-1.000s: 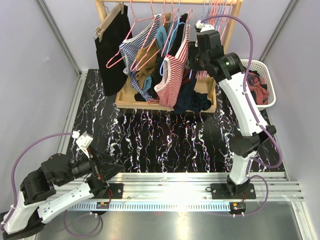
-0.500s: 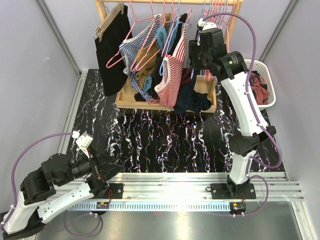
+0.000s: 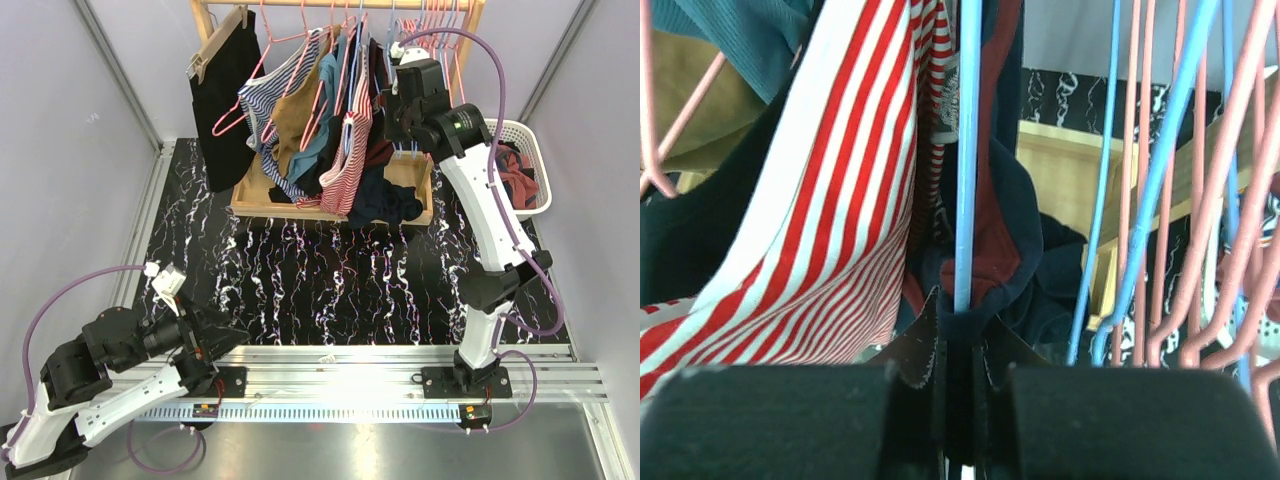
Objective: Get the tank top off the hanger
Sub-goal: Grab a hanger with a tank top on it with the right arm
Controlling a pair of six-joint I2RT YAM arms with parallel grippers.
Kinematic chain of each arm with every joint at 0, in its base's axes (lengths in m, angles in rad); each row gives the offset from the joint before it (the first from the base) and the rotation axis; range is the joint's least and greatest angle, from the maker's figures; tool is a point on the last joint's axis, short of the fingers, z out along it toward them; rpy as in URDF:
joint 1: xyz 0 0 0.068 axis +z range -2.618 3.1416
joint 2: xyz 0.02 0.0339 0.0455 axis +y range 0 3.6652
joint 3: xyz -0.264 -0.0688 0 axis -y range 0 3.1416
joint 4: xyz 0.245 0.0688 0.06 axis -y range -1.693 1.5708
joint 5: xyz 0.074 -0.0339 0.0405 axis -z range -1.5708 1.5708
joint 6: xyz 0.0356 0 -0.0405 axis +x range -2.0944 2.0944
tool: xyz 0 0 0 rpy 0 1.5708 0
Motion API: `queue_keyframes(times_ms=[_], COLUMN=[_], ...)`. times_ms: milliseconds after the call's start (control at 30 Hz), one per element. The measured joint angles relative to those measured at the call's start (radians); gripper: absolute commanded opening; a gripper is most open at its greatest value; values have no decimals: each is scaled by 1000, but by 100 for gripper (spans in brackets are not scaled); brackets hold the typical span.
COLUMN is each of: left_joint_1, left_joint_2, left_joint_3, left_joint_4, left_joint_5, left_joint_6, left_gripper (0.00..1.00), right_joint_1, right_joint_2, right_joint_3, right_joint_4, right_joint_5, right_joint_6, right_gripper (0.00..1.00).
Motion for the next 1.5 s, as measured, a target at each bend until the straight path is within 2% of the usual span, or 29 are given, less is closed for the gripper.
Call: queue_keyframes(times_ms=[233,467,633,800,867,1067,1200,1367,1500], left_joint_1=[0,0,-1,-1,-2,-2,-2,-2,-3], left_joint_2=[0,9,29,44,51,80,80,71,68], left_joint_3=[0,0,0,0,0,2,3,7,7], left_joint_4=[5,16,17,19,20,30,32,29,31], left_joint_5=[0,0,0,-3,-9,-11,-13,-18,-18], left_joint_6=[0,0,0,1,1,8,8,8,9], left_gripper=[99,99,99,99,99,99,99,99,99], right_joint_1=[0,-2,-5,-7,-7,-9,-10,-10,-10], right_joint_2=[-94,-338,-576,-723,-735,-620,-603,-636,-731], right_joint_3=[-132,-480,-835,-1016,-1019,-841,-825,-820,-828], right_joint_4=[94,328,537,639,634,602,600,554,469], right_joint_5=[17,29,13,-8,-16,-47,-69,-85,-109], right_joint_6=[-47,-51,-36,-30,-39,-85,-92,-55,8], right_gripper=[0,0,0,0,0,0,0,0,0])
